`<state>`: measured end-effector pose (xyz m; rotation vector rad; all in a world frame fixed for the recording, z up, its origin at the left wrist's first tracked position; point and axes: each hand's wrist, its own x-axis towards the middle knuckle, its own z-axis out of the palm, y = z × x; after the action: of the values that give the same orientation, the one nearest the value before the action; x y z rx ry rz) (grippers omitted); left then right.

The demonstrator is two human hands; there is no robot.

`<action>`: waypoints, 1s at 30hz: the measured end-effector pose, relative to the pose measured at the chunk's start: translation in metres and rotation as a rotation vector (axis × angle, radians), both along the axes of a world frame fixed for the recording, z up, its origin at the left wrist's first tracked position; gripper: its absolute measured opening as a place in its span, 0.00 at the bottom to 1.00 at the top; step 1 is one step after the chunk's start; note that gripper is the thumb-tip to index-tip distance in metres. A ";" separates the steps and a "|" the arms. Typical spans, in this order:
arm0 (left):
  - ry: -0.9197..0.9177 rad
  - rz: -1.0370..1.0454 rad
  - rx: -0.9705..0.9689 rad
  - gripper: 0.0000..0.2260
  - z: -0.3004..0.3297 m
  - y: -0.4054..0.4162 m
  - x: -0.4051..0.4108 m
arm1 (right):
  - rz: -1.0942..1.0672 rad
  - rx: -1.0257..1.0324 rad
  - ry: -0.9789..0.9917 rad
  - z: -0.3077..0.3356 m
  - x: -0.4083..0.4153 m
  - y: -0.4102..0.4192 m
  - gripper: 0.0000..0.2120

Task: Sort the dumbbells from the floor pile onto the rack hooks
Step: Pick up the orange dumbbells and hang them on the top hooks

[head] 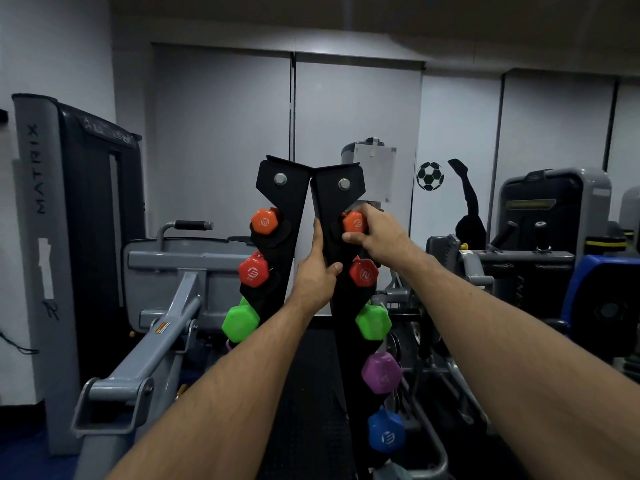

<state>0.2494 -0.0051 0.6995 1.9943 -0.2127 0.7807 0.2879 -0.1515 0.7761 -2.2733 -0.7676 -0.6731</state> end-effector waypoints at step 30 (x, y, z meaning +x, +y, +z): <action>0.028 0.033 -0.039 0.43 -0.006 -0.006 0.004 | -0.033 0.052 0.021 -0.002 -0.004 0.001 0.25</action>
<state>0.2531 -0.0111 0.6935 1.9749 -0.1474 0.7725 0.2841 -0.1508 0.7739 -2.2466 -0.6963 -0.6761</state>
